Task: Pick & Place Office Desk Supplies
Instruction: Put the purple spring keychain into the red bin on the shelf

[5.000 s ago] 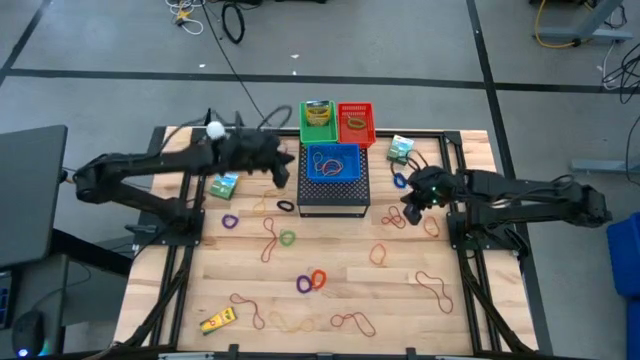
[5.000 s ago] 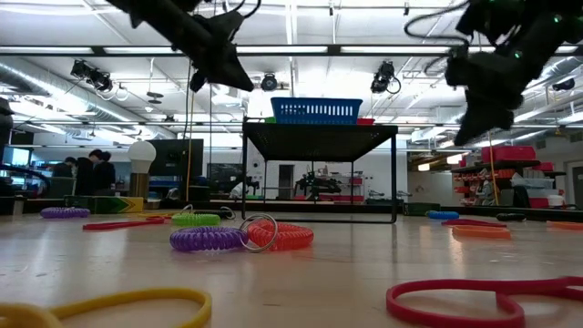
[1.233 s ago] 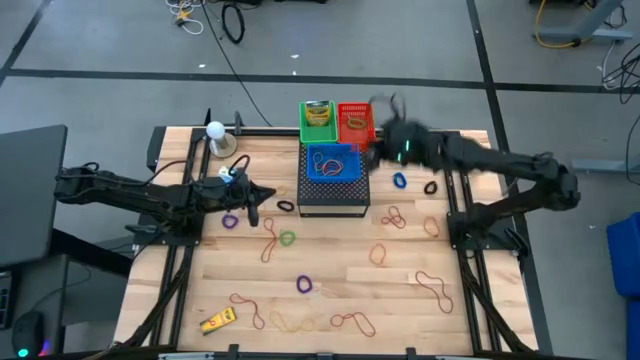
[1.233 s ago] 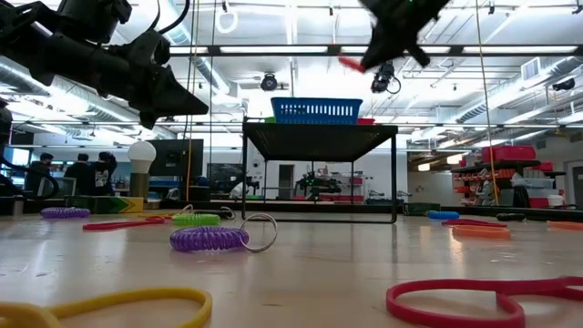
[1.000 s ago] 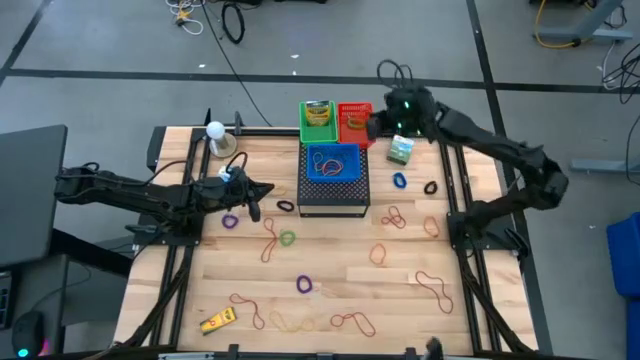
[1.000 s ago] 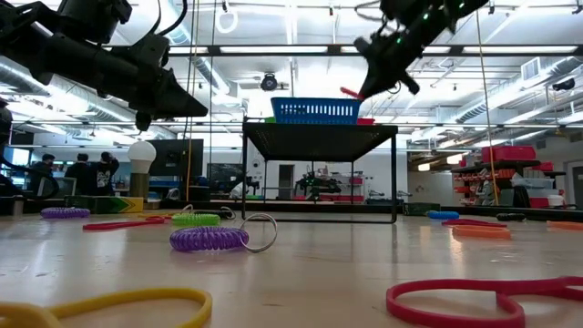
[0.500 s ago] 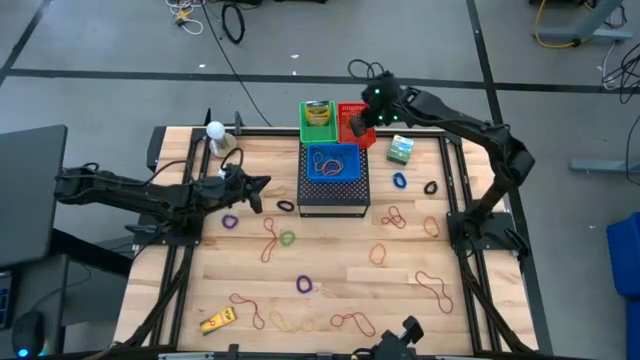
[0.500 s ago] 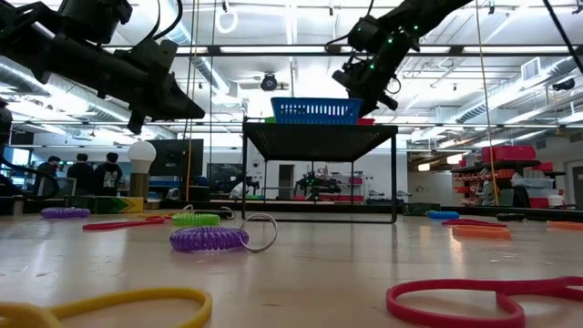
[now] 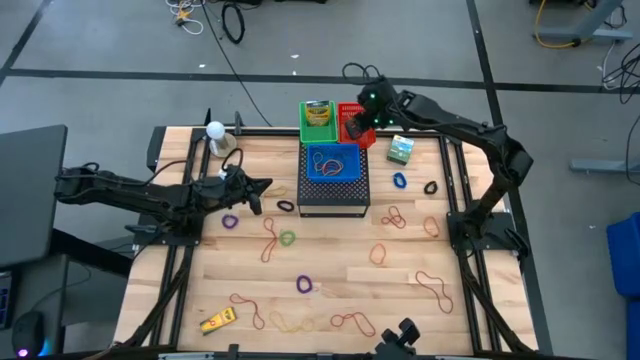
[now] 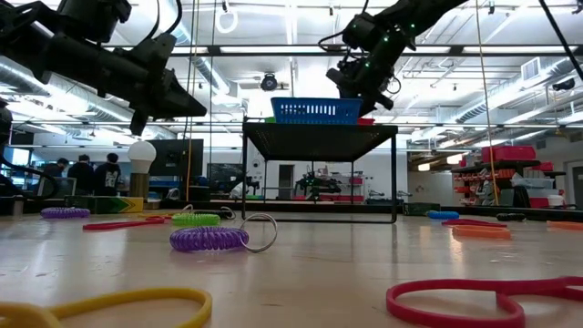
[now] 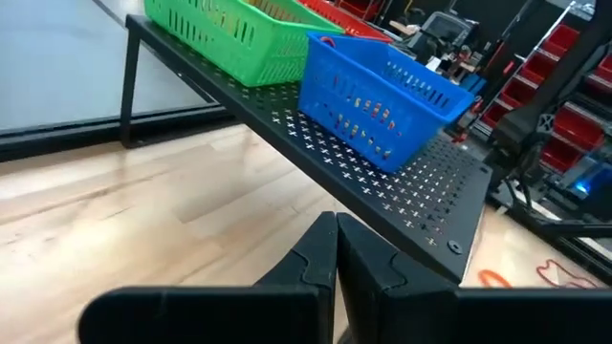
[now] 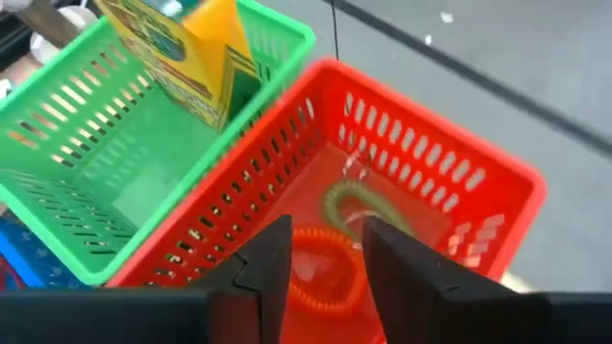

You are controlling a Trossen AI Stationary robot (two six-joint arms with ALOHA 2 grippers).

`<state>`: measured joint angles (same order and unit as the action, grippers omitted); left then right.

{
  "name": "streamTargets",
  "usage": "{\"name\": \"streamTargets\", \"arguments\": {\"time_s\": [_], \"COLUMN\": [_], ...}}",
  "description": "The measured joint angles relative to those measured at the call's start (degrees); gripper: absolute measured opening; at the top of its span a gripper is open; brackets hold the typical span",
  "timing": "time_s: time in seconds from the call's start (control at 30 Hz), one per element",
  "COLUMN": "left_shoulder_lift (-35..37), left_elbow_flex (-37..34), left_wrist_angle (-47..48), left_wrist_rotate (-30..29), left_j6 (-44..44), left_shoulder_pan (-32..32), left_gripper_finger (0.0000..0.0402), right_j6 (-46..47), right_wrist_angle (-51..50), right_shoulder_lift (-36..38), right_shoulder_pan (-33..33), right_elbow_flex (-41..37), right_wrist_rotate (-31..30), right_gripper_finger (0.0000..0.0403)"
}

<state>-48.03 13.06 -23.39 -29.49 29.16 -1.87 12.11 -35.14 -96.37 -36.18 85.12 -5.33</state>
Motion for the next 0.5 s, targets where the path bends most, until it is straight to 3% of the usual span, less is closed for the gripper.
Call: {"name": "streamTargets", "arguments": {"time_s": [0.13,0.3,0.4,0.5], "left_shoulder_lift": [0.0,0.0,0.0,0.0], "left_elbow_flex": [0.0,0.0,0.0,0.19], "left_wrist_angle": [-1.93,-3.63,-3.62,-3.21], "left_wrist_rotate": [-2.58,-7.56,-9.4,-10.19], "left_j6": [-3.43,-2.79,-2.49,-1.52], "left_shoulder_pan": [0.0,-0.09,0.06,0.07], "left_gripper_finger": [0.0009,0.0008,0.0007,0.0006], "right_j6": [-5.56,-11.94,-12.87,-13.0], "right_wrist_angle": [0.64,1.41,7.31,14.86], "right_shoulder_lift": [1.98,6.88,10.77,14.7], "right_shoulder_pan": [-0.4,-0.36,-0.42,-0.44], "right_elbow_flex": [0.0,-0.52,-5.36,-12.31], "right_wrist_rotate": [1.04,5.81,10.0,12.36], "right_gripper_finger": [0.0131,0.0073,0.0022,0.0009]}}
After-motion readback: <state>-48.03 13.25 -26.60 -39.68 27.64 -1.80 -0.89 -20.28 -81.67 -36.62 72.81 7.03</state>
